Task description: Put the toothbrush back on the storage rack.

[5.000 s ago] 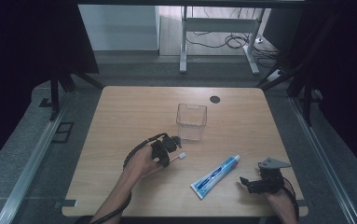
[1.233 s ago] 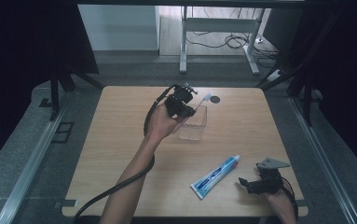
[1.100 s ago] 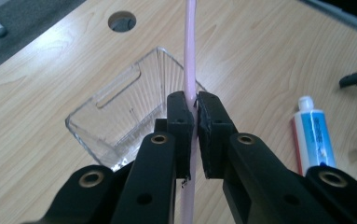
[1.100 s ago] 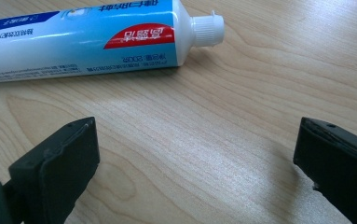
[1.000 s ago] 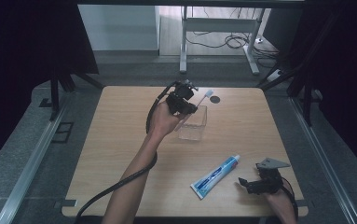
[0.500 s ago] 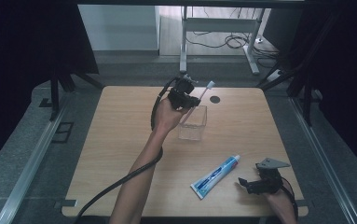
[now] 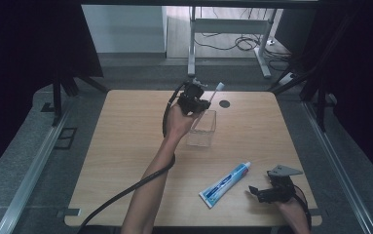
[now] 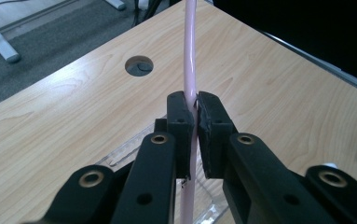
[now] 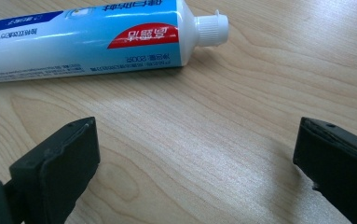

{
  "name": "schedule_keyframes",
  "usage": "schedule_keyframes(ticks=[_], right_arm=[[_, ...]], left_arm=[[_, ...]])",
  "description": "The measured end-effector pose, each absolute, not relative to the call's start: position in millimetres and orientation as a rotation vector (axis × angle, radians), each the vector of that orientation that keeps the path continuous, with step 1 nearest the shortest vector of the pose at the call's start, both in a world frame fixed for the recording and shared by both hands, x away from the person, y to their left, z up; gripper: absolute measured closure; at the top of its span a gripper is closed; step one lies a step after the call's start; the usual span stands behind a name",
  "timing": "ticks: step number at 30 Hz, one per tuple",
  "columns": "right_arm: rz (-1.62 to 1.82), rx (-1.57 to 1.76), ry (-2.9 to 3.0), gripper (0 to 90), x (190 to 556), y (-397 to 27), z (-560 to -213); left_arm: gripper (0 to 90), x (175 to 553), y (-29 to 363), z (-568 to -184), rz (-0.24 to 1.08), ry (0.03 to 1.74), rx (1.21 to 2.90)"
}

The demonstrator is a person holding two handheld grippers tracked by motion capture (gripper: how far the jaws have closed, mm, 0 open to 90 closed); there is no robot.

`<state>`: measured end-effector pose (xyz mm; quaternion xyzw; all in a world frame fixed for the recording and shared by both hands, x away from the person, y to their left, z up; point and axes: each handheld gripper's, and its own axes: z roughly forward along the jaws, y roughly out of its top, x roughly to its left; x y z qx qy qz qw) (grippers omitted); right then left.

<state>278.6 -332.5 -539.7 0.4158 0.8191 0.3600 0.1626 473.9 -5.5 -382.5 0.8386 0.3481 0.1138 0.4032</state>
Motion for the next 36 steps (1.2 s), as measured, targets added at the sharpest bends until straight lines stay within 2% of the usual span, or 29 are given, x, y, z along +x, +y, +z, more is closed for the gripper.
schedule_keyframes(ticks=[36], right_arm=[[1.032, 1.185, 2.342, 0.5, 278.9, -332.1, -540.3]], left_arm=[[83.9, 473.4, -27.5, -436.4, 0.318, 0.88, 2.168]])
